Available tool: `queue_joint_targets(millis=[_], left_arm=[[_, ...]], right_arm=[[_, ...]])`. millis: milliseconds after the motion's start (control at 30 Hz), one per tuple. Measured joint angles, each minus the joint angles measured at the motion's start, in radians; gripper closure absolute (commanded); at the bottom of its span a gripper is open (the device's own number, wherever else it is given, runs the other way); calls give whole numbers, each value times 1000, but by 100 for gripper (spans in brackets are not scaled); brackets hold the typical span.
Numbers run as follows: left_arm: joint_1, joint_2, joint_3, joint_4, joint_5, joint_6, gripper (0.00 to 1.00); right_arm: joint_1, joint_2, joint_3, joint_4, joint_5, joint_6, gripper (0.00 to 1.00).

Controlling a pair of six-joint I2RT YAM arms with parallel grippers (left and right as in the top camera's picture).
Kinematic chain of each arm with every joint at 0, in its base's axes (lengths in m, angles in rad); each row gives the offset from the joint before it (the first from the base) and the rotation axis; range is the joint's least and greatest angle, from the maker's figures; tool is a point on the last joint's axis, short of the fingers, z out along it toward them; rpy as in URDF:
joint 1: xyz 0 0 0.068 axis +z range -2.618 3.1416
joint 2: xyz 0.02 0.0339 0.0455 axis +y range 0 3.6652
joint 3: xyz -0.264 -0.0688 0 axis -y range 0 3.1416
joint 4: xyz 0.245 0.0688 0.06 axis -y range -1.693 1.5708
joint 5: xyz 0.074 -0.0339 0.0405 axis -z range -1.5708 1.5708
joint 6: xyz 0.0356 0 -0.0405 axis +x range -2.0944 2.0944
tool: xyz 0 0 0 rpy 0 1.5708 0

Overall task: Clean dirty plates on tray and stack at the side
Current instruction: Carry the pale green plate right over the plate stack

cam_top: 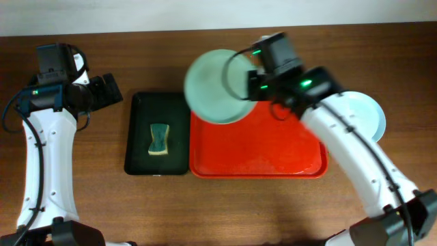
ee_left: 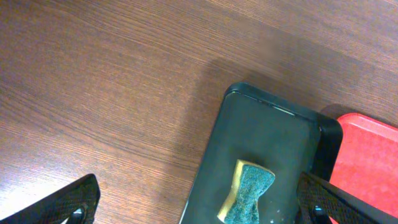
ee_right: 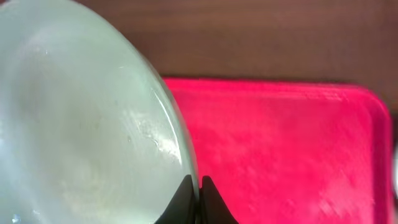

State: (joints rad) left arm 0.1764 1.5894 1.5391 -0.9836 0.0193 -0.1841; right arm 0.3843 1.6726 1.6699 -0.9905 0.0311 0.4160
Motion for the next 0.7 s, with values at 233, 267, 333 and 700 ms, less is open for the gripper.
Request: queue_joint_targets(millis=[233,267,333,700], left_arm=[[0,0,0,0,0,0,1],[0,0,0,0,0,0,1],[0,0,0,0,0,0,1],[0,0,0,0,0,0,1]], right_arm=[[-319,6,-2,-205,-104,-77,96],[-365,6,-2,-221,-108,-88,96],[-462,6,-2,-249,-109,-119,96],[-817,6,-180,-172,-112,-185,96]])
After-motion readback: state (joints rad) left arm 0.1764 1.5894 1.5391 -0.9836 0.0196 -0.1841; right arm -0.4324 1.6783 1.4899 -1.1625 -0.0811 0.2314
